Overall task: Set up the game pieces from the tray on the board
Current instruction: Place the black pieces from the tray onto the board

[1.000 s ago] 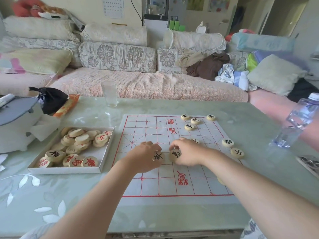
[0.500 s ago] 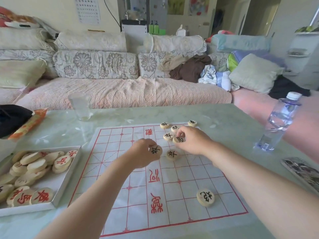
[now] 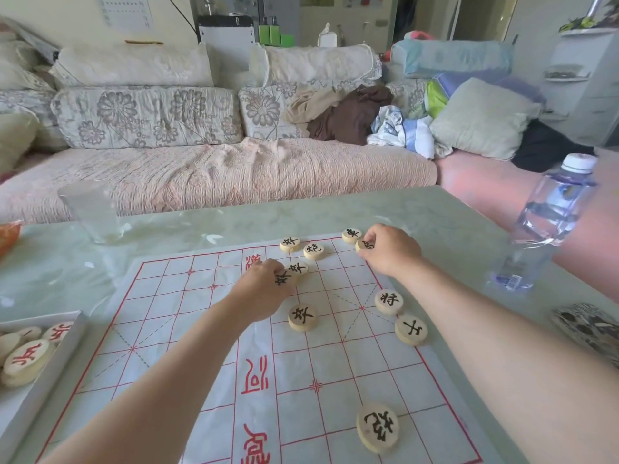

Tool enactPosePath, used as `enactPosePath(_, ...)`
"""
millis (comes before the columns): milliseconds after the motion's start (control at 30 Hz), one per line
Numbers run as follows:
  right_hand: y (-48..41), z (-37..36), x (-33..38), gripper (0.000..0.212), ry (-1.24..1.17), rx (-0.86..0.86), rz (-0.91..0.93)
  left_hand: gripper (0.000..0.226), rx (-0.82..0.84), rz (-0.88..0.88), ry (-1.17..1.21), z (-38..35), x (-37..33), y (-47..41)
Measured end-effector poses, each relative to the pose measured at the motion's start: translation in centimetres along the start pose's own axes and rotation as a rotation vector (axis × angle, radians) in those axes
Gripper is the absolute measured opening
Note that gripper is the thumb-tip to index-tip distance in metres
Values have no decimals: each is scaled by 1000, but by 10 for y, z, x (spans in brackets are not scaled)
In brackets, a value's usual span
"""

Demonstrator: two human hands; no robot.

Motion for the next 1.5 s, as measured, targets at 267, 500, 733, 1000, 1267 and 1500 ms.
enactPosePath(267, -8, -13, 2, 31, 5, -12, 32, 43, -27, -69, -105, -1, -7, 5)
enactPosePath(500, 3, -3, 29, 17, -43, 36, 72, 40, -132, -138, 91, 19, -18, 22)
enactPosePath(733, 53, -10, 101, 19, -455, 370, 154, 45, -139, -212, 271, 30, -29, 55)
enactPosePath(1000, 126, -5, 145, 23, -626, 562, 186, 48, -149, -195, 502, 45, -28, 105)
enactPosePath(1267, 183, 17, 134, 19, -775, 522, 148, 16, -41, 13, 760, 34, -10, 145)
enactPosePath(1500, 224, 41, 130, 44, -424, 348, 309, 8, 9, -4, 658, 25, -17, 175)
Point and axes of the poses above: each hand's wrist, its own y-axis away from the middle knuckle, its own z-axis out of the back of the hand, x = y × z, the point moved 10 cm from there along -y, towards the middle knuckle, and after that the axes turned 1 degree about x, right-handed, at the moved point
